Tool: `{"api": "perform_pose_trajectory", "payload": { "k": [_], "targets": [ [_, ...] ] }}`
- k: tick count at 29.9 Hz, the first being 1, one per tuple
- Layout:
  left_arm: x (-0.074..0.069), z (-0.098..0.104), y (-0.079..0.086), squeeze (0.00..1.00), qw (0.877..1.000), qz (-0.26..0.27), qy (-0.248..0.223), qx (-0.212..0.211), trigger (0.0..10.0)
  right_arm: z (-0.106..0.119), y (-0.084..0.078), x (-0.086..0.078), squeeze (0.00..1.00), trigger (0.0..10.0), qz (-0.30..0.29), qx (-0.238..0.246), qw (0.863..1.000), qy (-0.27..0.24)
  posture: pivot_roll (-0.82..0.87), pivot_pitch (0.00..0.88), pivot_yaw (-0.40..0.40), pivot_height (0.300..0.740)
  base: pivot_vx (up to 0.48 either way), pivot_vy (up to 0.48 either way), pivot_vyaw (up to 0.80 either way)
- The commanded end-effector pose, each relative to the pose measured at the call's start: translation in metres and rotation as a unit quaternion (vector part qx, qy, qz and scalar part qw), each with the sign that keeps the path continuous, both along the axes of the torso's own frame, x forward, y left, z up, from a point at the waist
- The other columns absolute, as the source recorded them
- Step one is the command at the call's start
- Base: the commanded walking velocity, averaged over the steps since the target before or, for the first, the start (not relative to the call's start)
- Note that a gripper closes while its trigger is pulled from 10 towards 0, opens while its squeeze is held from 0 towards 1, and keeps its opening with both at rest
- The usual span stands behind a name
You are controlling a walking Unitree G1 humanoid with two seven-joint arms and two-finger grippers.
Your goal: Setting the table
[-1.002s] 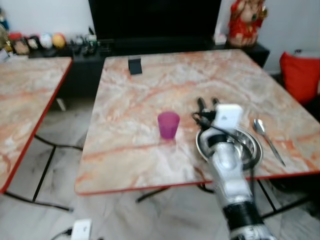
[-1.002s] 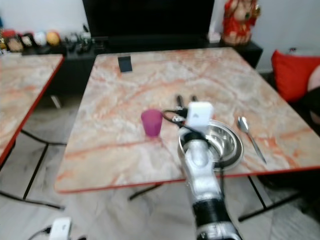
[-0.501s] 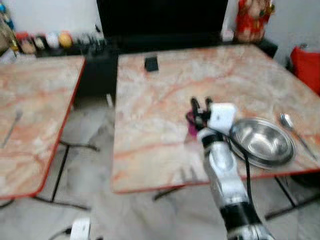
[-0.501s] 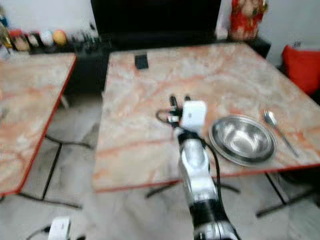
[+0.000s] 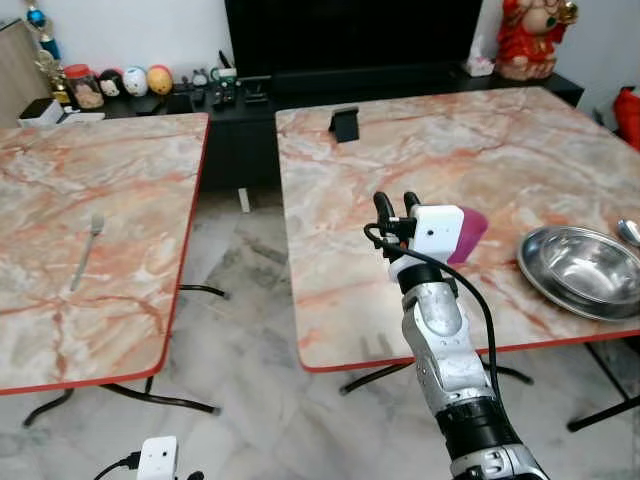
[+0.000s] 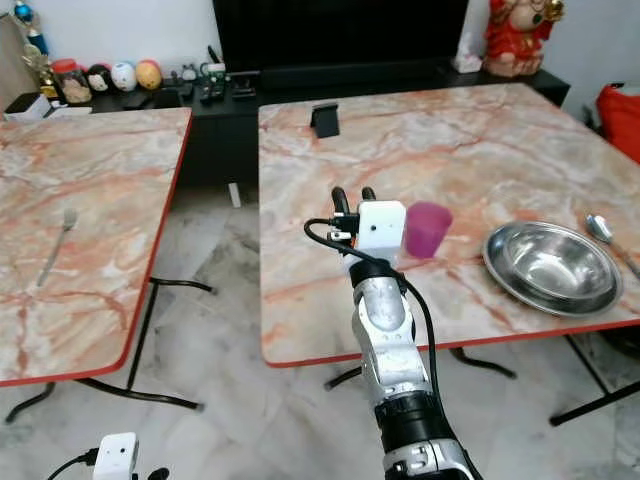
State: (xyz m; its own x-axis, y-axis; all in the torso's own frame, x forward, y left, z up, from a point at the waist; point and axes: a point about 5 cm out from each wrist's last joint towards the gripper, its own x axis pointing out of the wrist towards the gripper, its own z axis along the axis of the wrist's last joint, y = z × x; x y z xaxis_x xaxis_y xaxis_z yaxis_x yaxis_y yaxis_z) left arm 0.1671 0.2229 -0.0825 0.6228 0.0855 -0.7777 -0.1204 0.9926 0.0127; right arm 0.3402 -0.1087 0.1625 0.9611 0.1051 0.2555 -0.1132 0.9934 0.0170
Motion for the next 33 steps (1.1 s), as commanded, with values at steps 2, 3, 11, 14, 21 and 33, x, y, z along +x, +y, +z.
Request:
{"api": "perform_pose_trajectory", "payload": {
  "k": [2,3,11,14,21,33],
  "targets": [
    [-0.0047,-0.002,0.0016,0.0,1.0,-0.003,0.011,0.003,10.0,-0.0008,-0.0017,-0.0003,0.0,10.0,-0.004,0.003,1.0,0.0,-0.07,0.0,0.063,0.74,0.0,0.33,0.0],
    [-0.0046,-0.0019,0.0017,0.0,1.0,-0.003,0.011,0.003,10.0,-0.0006,-0.0011,-0.0002,0.0,10.0,-0.003,0.003,1.0,0.0,-0.07,0.0,0.063,0.74,0.0,0.33,0.0],
    [-0.0044,-0.0017,0.0022,0.0,1.0,0.0,0.01,0.003,10.0,-0.0015,-0.0008,-0.0005,0.0,10.0,-0.002,0.002,1.0,0.002,-0.07,0.0,0.062,0.74,0.0,0.33,0.0],
    [-0.004,-0.0016,0.0021,0.0,1.0,0.0,0.01,0.003,10.0,-0.0013,-0.0013,0.0,0.0,10.0,-0.002,0.001,1.0,0.002,-0.07,0.0,0.061,0.74,0.0,0.328,0.0],
    [-0.0031,-0.0014,0.0016,0.0,1.0,0.002,0.009,0.002,10.0,-0.0004,-0.0015,0.0005,0.0,10.0,-0.003,-0.007,1.0,-0.001,-0.07,0.0,0.057,0.74,0.0,0.329,0.23],
    [-0.0029,-0.0013,0.0016,0.0,1.0,0.005,0.009,0.002,10.0,-0.0019,-0.0006,0.0004,0.0,10.0,-0.002,-0.001,1.0,0.004,-0.07,0.0,0.055,0.74,0.0,0.328,0.26]
  ]
}}
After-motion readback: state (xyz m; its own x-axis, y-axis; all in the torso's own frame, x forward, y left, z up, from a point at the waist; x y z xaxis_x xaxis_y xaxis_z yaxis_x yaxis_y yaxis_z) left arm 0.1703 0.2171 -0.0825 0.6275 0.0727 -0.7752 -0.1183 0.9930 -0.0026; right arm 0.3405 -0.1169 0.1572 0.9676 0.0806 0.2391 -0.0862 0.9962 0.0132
